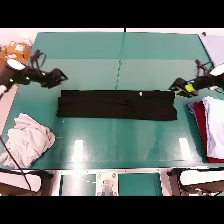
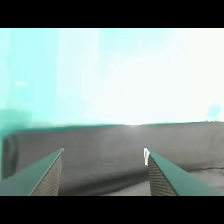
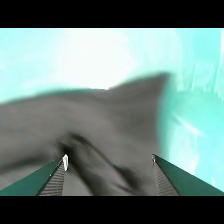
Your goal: Fold the shirts.
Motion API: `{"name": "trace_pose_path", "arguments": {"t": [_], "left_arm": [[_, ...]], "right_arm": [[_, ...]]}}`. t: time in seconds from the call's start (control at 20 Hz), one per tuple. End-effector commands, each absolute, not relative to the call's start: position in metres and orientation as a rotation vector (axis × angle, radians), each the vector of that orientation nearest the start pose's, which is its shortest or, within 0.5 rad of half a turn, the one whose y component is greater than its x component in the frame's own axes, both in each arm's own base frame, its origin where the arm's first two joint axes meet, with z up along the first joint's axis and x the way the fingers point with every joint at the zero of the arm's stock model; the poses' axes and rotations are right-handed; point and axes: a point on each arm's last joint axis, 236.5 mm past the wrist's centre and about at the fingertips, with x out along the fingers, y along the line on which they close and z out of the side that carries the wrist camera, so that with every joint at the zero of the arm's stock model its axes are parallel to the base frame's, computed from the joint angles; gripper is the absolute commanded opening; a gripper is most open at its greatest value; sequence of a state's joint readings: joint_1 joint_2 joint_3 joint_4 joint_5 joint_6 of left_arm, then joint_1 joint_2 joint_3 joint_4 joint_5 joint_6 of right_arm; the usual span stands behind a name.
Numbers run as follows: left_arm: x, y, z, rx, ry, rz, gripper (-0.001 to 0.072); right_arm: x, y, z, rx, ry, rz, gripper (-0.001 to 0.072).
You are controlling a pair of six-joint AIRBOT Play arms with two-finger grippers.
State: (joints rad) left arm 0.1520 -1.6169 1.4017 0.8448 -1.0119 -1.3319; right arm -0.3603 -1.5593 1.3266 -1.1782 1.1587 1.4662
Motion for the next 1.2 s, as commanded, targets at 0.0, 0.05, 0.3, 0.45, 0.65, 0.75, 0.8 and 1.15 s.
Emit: {"name": "trace_pose_path", "arguments": {"t": [0.0, 0.05, 0.3, 0.45, 0.65, 0.75, 0.8, 1.15], "left_arm": [[0.499, -0.054, 0.041, -0.594, 1.082, -0.343, 0.0574], [0.498, -0.059, 0.045, -0.600, 1.084, -0.360, 0.0573], [0.498, -0.081, 0.048, -0.589, 1.086, -0.400, 0.0573], [0.496, -0.102, 0.048, -0.566, 1.089, -0.432, 0.0573], [0.490, -0.134, 0.049, -0.532, 1.106, -0.487, 0.0573], [0.483, -0.153, 0.048, -0.511, 1.121, -0.522, 0.0573], [0.480, -0.164, 0.049, -0.498, 1.127, -0.542, 0.0572], [0.461, -0.264, 0.030, -0.389, 1.123, -0.687, 0.0025]], "right_arm": [[0.389, -0.110, -0.043, 0.561, 1.366, 0.059, 0.0618], [0.385, -0.111, -0.051, 0.595, 1.363, 0.109, 0.0689], [0.390, -0.081, -0.086, 0.790, 1.343, 0.351, 0.0714], [0.389, -0.043, -0.100, 0.851, 1.408, 0.456, 0.0714], [0.391, 0.001, -0.099, 0.776, 1.466, 0.551, 0.0713], [0.392, 0.014, -0.097, 0.749, 1.478, 0.578, 0.0711], [0.393, 0.016, -0.096, 0.744, 1.479, 0.581, 0.0652], [0.410, 0.015, -0.028, 0.640, 1.372, 0.597, 0.0020]]}}
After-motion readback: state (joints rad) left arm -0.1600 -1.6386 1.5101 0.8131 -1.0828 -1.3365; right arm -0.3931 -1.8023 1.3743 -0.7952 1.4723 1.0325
